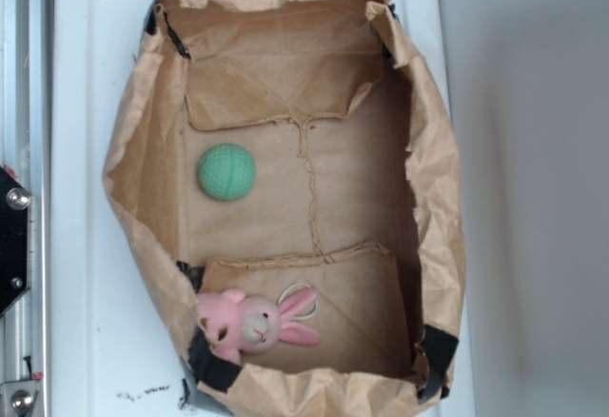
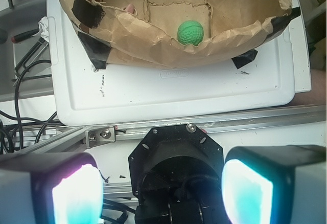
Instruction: Grab the green ball.
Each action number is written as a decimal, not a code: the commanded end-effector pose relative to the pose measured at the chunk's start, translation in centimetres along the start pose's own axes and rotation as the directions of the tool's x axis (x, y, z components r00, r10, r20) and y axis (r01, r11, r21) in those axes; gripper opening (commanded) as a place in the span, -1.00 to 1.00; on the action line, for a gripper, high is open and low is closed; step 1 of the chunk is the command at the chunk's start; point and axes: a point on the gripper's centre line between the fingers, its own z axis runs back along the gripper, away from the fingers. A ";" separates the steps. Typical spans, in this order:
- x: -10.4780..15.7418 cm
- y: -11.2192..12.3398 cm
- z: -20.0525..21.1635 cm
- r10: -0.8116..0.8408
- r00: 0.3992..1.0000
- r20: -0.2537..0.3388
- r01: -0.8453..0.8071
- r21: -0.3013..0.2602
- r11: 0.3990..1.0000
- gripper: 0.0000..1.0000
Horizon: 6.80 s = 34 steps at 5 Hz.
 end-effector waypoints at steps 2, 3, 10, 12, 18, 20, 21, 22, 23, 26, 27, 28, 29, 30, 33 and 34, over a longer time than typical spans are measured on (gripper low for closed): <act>2.9 -1.1 -0.5 0.032 0.999 0.016 -0.032 0.008 0.999 1.00; 4.6 -1.7 -1.2 0.049 0.998 0.024 -0.050 0.026 0.998 1.00; 12.5 3.8 -7.0 -0.131 0.991 0.027 0.129 0.055 0.990 1.00; 12.0 3.5 -9.9 -0.167 0.985 0.044 0.166 0.025 0.986 1.00; 12.4 5.8 -12.6 -0.096 0.995 0.000 0.096 0.043 0.994 1.00; 12.4 5.8 -12.6 -0.096 0.995 0.000 0.096 0.043 0.994 1.00; 12.4 5.8 -12.6 -0.096 0.995 0.000 0.096 0.043 0.994 1.00; 13.7 5.5 -15.0 -0.099 0.995 0.015 0.098 0.047 0.994 1.00; 14.5 5.4 -15.9 -0.109 0.994 0.033 0.108 0.031 0.994 1.00; 13.9 5.6 -17.9 -0.137 0.988 0.067 0.134 0.047 0.990 1.00; 13.6 5.7 -18.0 -0.143 0.987 0.070 0.139 0.058 0.989 1.00; 13.0 5.9 -18.9 -0.153 0.984 0.088 0.144 0.102 0.984 1.00; 12.6 6.0 -19.2 -0.147 0.983 0.108 0.132 0.135 0.982 1.00; 12.8 5.9 -19.6 -0.116 0.985 0.131 0.094 0.162 0.982 1.00; 11.9 6.2 -20.0 -0.129 0.980 0.153 0.099 0.190 0.977 1.00; 11.6 6.1 -20.2 -0.141 0.978 0.156 0.111 0.187 0.976 1.00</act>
